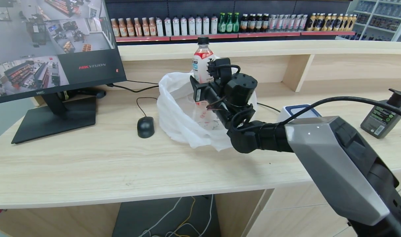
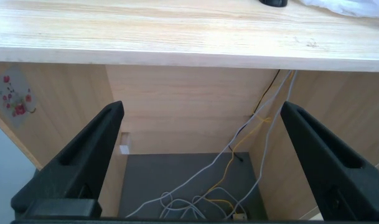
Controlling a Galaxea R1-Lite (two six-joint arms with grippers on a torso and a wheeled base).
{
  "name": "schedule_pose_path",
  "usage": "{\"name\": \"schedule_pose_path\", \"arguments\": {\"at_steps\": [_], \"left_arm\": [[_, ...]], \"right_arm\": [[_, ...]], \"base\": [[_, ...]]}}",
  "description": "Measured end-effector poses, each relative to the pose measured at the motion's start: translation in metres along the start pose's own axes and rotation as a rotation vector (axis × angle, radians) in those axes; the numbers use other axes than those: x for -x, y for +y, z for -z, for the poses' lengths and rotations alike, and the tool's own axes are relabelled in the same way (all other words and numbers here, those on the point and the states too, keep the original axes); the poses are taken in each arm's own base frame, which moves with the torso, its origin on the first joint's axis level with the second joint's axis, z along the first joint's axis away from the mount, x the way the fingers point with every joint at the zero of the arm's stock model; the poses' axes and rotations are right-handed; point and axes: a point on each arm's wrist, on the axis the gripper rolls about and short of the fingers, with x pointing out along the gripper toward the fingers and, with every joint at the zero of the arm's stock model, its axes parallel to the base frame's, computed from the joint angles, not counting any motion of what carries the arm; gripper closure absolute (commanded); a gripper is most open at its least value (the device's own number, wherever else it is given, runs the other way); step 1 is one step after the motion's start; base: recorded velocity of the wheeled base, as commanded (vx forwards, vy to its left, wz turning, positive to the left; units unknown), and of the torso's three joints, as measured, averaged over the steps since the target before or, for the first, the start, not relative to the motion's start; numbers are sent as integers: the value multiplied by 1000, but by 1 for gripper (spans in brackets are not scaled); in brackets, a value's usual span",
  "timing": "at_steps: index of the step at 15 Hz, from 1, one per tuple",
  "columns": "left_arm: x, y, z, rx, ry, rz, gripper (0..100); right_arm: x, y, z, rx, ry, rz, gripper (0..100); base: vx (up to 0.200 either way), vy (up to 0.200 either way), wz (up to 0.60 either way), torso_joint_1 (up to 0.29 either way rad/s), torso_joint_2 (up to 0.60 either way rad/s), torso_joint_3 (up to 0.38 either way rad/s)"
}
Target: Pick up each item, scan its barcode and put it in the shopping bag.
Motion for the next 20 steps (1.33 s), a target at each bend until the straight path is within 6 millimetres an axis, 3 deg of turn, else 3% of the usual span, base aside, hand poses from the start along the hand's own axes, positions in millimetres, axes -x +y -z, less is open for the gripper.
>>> {"name": "schedule_pose_path", "arguments": {"at_steps": [7, 13, 20], "left_arm": [[0, 0, 0, 0, 0, 0, 0], [0, 0, 0, 0, 0, 0, 0], [0, 0, 0, 0, 0, 0, 0]], "right_arm": [[6, 15, 14, -34, 38, -20, 100], [18, 14, 34, -32, 51, -20, 100], [21, 13, 38, -27, 68, -19, 100]], "base": [[0, 0, 0, 0, 0, 0], [0, 0, 0, 0, 0, 0], [0, 0, 0, 0, 0, 0]]}}
